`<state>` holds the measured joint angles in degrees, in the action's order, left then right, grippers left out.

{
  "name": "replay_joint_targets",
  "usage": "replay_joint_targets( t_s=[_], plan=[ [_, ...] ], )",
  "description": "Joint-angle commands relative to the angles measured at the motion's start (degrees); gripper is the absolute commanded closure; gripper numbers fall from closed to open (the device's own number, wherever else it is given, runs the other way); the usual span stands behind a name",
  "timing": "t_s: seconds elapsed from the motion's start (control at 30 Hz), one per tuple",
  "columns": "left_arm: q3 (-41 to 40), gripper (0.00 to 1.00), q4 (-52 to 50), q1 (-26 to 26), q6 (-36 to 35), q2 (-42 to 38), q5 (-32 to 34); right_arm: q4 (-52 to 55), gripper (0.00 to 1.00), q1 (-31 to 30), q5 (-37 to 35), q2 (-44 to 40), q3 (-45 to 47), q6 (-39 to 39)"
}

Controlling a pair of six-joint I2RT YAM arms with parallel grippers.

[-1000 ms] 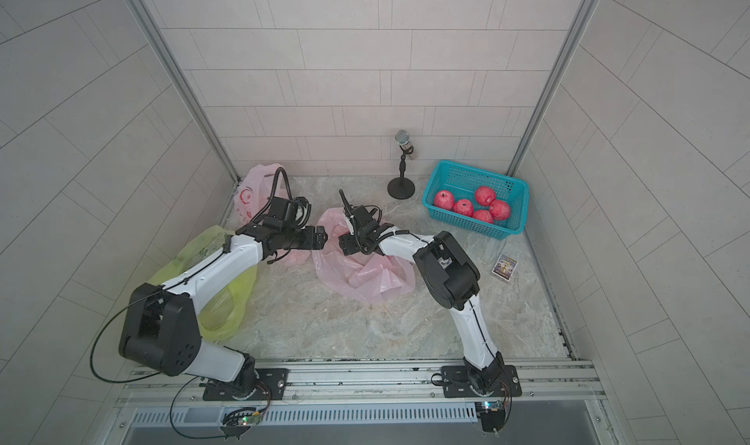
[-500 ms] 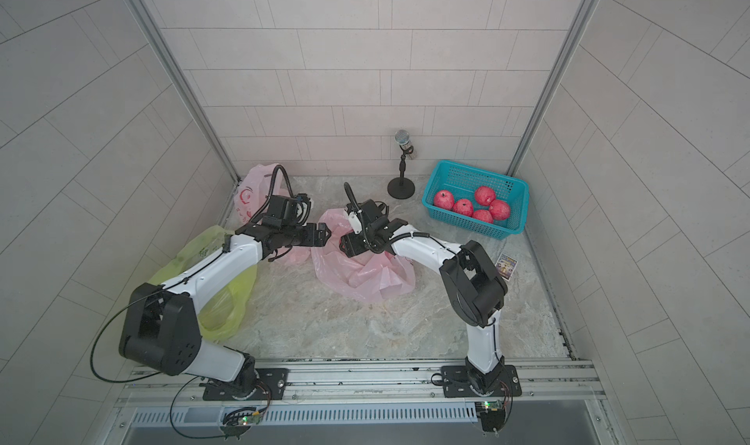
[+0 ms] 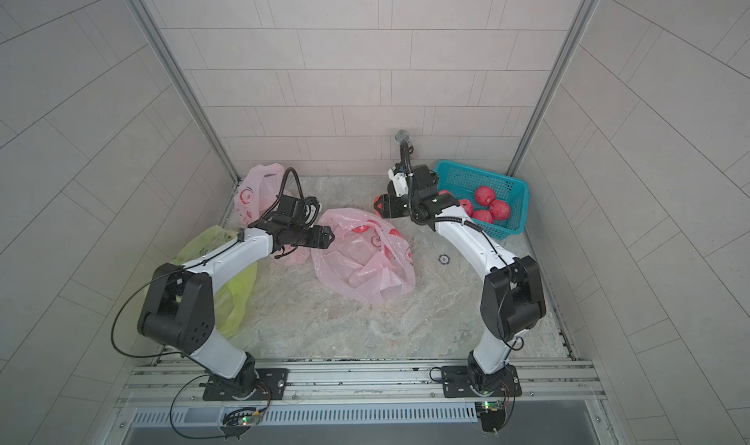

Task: Untie the knot of a plastic bag & take out the apple
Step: Pick up the apple from the plastic bag, then place the apple in the basket.

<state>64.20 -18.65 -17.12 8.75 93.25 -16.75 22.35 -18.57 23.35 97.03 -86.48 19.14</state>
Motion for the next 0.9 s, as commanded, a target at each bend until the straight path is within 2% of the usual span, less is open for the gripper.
replay_joint_targets(
  t_s=[0.0, 0.2, 0.3, 0.47, 0.57, 0.63, 0.67, 0.87],
  plan=[
    [2.2, 0.18, 0.9, 0.3, -1.5, 1.8, 0.0, 1.1, 0.29, 3.6, -2.3, 2.6, -3.8, -0.2],
    [2.7, 0.27, 1.9, 0.3, -0.7, 4.3, -0.9, 0.6, 0.28, 11.5, -7.9, 10.8, -10.7, -0.2],
    [2.9, 0.38, 2.0, 0.3, -0.4, 5.3, -1.7, 0.0, 0.28, 14.1, -9.6, 14.4, -13.5, -0.1],
    [3.1, 0.68, 2.3, 0.3, 0.5, 5.6, -2.5, -2.1, 0.28, 17.5, -12.3, 19.2, -16.1, 0.9],
    [3.2, 0.90, 2.2, 0.3, 0.8, 5.1, -3.3, -4.2, 0.28, 19.4, -13.1, 21.7, -17.7, 1.8],
    [3.1, 0.97, 2.2, 0.3, 1.2, 4.9, -3.5, -4.7, 0.28, 20.3, -13.6, 23.2, -19.2, 2.1],
    [3.0, 1.00, 2.2, 0.3, 1.4, 4.9, -3.7, -5.1, 0.28, 20.7, -13.8, 23.9, -20.2, 2.3],
    [3.1, 1.00, 2.2, 0.3, 2.3, 4.0, -5.1, -4.3, 0.28, 22.0, -16.3, 29.4, -26.0, 1.9]
  ],
)
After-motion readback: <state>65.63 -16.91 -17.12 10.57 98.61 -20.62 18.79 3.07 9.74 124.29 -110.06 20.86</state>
